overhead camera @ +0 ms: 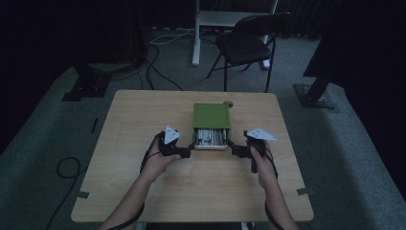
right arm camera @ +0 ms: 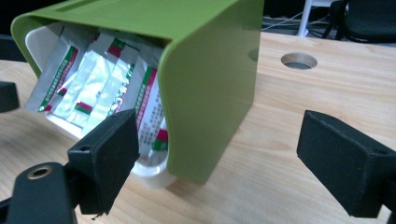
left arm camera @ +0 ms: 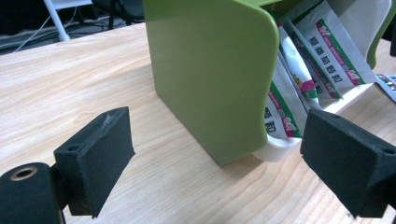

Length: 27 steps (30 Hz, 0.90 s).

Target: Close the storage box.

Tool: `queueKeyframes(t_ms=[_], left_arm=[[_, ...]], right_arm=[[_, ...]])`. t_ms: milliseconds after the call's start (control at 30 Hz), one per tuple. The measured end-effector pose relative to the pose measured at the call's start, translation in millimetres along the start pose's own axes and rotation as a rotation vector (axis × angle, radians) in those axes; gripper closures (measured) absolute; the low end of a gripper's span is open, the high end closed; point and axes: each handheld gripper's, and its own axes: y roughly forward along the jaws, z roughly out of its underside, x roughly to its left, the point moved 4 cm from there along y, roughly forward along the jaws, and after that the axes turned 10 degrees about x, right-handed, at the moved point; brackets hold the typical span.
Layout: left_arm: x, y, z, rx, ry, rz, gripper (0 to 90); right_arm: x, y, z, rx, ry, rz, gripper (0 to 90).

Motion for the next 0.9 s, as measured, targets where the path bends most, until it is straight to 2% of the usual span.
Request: queueKeyframes(t_ms=[567,900], left_arm=[[-10.9,-16.4,21.7,0.009,0.011,0.016,10.2],[-10.7,-24.9,36.3,0.025,0.008,0.012,10.2]], right_arm=[[0.6,-12.7,35.5,0.043,-0.003,-0.003,12.6],[7.9,-20.9,55.6,0.070,-0.009,-0.029,12.6]])
